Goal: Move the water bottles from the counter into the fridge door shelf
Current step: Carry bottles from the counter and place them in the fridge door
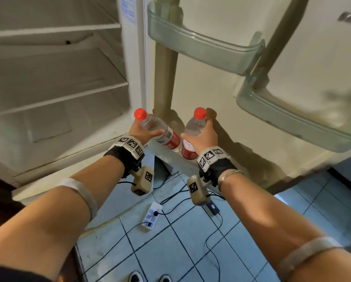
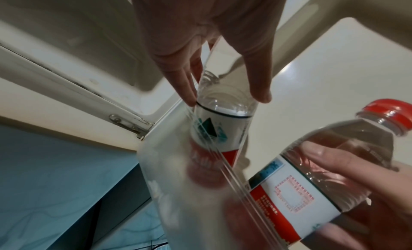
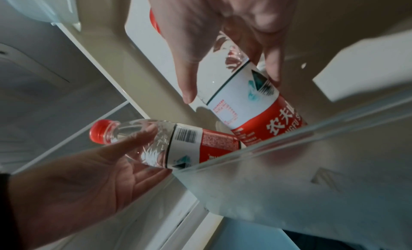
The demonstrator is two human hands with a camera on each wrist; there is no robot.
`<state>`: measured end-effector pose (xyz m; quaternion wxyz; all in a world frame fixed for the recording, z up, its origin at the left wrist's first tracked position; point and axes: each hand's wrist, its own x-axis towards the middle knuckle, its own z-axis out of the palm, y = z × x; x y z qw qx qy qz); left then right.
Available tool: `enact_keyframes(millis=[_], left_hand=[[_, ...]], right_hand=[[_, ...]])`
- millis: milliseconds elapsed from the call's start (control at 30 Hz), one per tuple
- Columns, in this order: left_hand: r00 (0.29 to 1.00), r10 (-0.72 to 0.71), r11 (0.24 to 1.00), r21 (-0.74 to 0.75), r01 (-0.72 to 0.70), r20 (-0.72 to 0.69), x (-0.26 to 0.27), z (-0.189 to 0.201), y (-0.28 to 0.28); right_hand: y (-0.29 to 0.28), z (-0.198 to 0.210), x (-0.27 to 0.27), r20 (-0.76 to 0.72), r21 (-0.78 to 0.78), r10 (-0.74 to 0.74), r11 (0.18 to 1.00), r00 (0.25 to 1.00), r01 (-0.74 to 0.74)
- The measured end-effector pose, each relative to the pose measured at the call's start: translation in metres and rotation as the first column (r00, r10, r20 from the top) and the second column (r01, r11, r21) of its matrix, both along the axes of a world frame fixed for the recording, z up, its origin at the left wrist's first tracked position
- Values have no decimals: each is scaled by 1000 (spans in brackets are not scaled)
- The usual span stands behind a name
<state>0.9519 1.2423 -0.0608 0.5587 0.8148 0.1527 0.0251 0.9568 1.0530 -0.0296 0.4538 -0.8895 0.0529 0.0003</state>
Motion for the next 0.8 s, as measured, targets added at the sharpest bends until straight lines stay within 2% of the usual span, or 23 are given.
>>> enact_keyframes(millis=[233,500,700,800], left_hand=[[991,123,992,37,-121,-55,-16,13,2],[980,175,983,-47,-180,-90,-56,21,0],[981,185,982,52,-182,-54,-94,35,2],[982,189,975,122,-184,-30,-118,44,6]], right_hand=[[-9,2,-2,0,-19,24,1000,1000,-24],[-14,-1,-14,101,8,61,998,993,-62],[-9,18,-43,230,-61,72,996,971,-60],[3,27,-64,250,-184,208,969,946,-164]])
